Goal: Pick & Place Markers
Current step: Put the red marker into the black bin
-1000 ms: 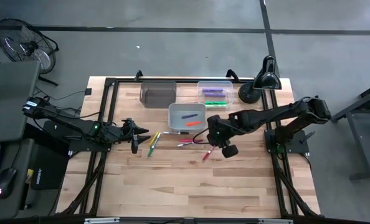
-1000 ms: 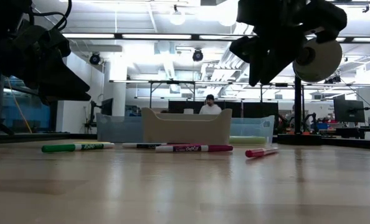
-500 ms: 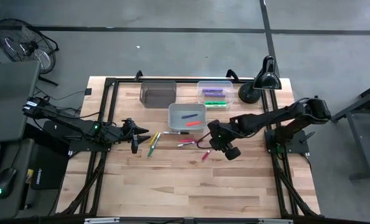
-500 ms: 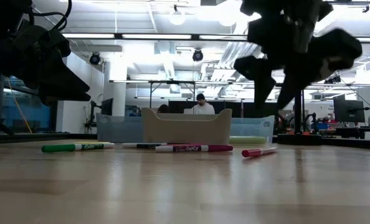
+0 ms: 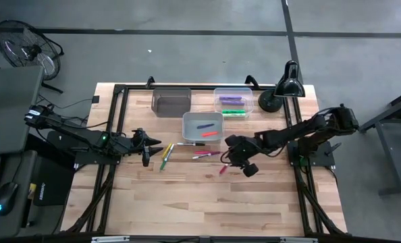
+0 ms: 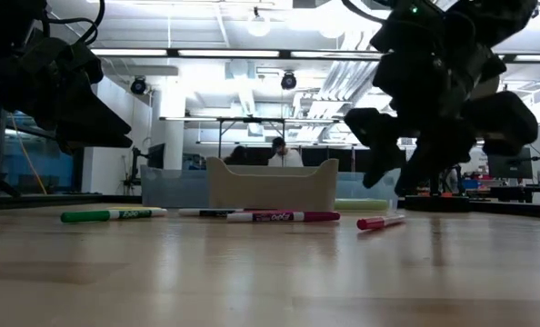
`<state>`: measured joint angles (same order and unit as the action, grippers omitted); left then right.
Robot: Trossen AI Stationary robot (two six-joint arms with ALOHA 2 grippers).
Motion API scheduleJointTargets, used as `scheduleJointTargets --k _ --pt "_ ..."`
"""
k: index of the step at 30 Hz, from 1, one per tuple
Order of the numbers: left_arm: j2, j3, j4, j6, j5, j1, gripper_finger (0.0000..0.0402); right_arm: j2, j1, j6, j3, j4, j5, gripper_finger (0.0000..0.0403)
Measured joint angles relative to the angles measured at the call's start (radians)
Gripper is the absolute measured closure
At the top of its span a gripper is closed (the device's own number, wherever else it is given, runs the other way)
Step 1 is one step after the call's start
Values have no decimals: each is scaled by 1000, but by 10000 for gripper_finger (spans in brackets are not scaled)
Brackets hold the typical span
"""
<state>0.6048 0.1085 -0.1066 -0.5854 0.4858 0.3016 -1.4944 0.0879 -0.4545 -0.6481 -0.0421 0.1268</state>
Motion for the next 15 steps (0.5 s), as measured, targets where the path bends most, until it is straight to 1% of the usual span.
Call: scheduleJointTargets --k 6,11,15 --pt "0 0 0 0 1 0 227 0 0 -35 11 -12 0 222" --pt "0 0 0 -1 3 0 227 0 0 -52 -6 -22 -4 224" --pt "0 0 0 -1 3 0 227 0 0 -79 -44 -104 -39 226"
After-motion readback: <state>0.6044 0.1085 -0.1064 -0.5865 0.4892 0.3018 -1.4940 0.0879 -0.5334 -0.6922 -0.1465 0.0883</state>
